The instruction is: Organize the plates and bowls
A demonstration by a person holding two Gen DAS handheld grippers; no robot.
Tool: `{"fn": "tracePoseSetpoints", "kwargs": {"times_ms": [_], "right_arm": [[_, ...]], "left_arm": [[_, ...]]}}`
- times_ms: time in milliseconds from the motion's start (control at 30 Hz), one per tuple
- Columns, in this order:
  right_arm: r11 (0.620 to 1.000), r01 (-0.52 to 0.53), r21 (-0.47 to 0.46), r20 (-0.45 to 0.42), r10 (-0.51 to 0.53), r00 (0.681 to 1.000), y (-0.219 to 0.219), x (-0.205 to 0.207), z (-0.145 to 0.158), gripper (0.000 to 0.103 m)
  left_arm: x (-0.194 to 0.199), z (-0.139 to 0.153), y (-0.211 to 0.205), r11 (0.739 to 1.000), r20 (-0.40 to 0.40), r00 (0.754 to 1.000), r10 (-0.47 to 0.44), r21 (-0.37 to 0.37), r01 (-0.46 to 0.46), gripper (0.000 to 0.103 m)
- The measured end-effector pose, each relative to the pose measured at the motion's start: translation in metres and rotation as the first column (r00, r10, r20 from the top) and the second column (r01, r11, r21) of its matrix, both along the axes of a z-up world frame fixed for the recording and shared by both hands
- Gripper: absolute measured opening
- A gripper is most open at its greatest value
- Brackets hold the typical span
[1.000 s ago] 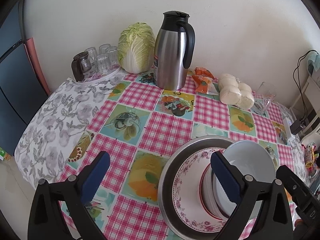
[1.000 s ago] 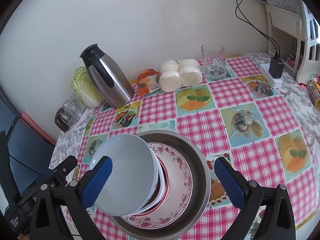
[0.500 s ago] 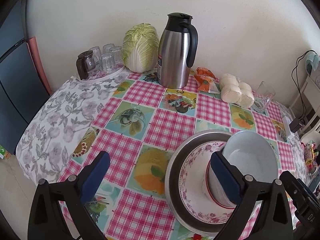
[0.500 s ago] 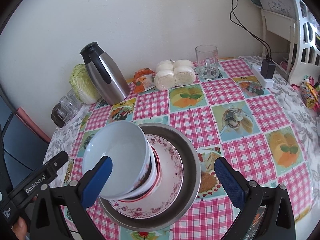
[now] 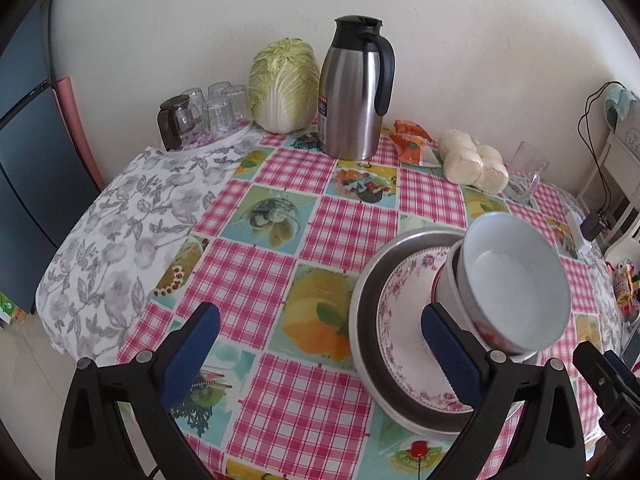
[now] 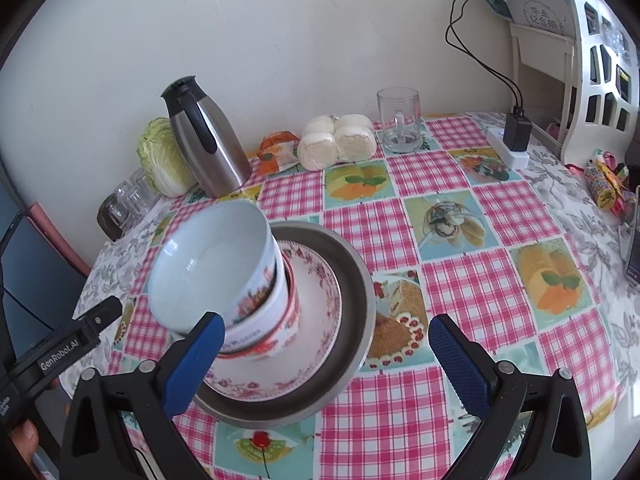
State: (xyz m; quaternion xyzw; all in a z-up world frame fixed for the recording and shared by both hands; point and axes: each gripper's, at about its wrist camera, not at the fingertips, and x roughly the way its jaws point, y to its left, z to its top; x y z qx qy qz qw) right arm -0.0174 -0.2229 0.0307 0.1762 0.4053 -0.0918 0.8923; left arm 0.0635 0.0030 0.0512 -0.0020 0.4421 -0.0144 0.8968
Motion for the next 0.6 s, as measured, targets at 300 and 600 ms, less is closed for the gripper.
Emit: {"fn": "tracePoseSetpoints", "kwargs": {"times_ms": [300, 600], "right_arm": [[0.999, -0.003, -0.034, -0.069, 0.0, 0.998, 0.0, -0.012, -0.03, 0.103], [0.999, -0.024, -0.048, -0.131, 0.017, 0.991, 0.005, -0.017, -0.05, 0.103]], "left_arm": [[-0.008, -0.021, 0.009, 1.0, -0.04, 0.999, -0.01, 0.012, 0.011, 0.101], [-0.015, -0.045, 0.009, 0.994, -0.085, 0.992, -0.092, 0.057, 0.097, 0.101]]}}
